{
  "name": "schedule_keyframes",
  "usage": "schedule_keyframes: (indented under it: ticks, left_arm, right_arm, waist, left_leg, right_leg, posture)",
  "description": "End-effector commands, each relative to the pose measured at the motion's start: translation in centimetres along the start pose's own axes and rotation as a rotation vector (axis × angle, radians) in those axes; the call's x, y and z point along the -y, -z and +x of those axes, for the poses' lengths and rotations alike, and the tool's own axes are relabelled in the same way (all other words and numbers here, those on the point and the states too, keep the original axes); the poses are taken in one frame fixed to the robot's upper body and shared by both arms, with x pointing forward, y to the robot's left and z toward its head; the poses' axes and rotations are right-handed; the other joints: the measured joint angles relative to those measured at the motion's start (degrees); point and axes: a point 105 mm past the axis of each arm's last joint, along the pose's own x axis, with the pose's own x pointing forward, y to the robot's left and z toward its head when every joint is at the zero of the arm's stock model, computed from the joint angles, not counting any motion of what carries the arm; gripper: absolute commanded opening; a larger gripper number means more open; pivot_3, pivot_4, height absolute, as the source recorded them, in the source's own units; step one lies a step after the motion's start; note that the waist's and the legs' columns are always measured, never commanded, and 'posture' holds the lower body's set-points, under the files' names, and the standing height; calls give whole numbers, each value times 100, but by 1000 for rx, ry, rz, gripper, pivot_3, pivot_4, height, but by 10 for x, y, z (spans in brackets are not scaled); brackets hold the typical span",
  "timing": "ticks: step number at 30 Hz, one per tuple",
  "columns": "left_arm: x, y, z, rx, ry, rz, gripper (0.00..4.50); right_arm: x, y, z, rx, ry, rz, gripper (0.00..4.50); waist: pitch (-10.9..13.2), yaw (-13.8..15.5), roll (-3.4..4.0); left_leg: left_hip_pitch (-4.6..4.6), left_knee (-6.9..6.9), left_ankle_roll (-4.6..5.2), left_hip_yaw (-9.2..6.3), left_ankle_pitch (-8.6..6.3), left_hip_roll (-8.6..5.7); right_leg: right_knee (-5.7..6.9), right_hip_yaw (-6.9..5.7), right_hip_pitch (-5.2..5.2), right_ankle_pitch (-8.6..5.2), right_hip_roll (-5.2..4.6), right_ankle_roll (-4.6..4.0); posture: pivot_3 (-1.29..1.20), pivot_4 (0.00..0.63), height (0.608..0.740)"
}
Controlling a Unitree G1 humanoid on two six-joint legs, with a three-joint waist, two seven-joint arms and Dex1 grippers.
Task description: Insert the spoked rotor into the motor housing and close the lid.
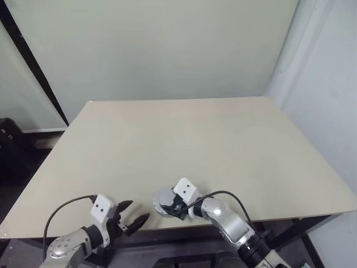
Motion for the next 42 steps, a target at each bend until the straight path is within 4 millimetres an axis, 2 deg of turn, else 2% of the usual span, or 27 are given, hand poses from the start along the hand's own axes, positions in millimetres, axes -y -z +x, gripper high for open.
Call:
schedule_keyframes:
  ticks: [1,19,31,35,42]
  left_arm:
    - [2,-10,4,34,12,36,4500]
    - [-2,-14,14,33,15,60,4500]
    - [-2,-16,23,28,16,65,4500]
    - [-7,-15,27,-3,-19,68,3677]
    - [-4,-15,42,-4,-22,86,1035]
  right_arm:
    - [5,0,-2,-22,22,-43,3270]
    - [14,9,-7,-83,-4,-64,3270]
    - [10,14,-9,-107,-57,-55,3270]
    - [10,15,-9,-110,-54,-63,3270]
    - [12,15,-8,-111,-34,-75,3270]
  waist:
    - [0,1,0]
    - [-1,18,-1]
    - [-3,23,-1]
    - [-4,24,-2]
    - [-7,27,-6]
  left_leg:
    - [0,0,0,0,0,0]
    - [0,2,4,-1,2,-5]
    - [-1,3,4,-2,2,-8]
    - [-1,3,4,-2,2,-11]
    - [0,3,4,-2,2,-11]
  right_leg:
    - [0,0,0,0,0,0]
    - [0,1,4,0,-1,0]
    - [0,1,5,0,-2,0]
    - [-1,2,6,0,-3,1]
    - [-1,2,9,0,-3,1]
  posture:
    - [0,0,740]
    - [0,0,740]
    - [0,0,740]
    - [0,0,740]
    - [0,0,740]
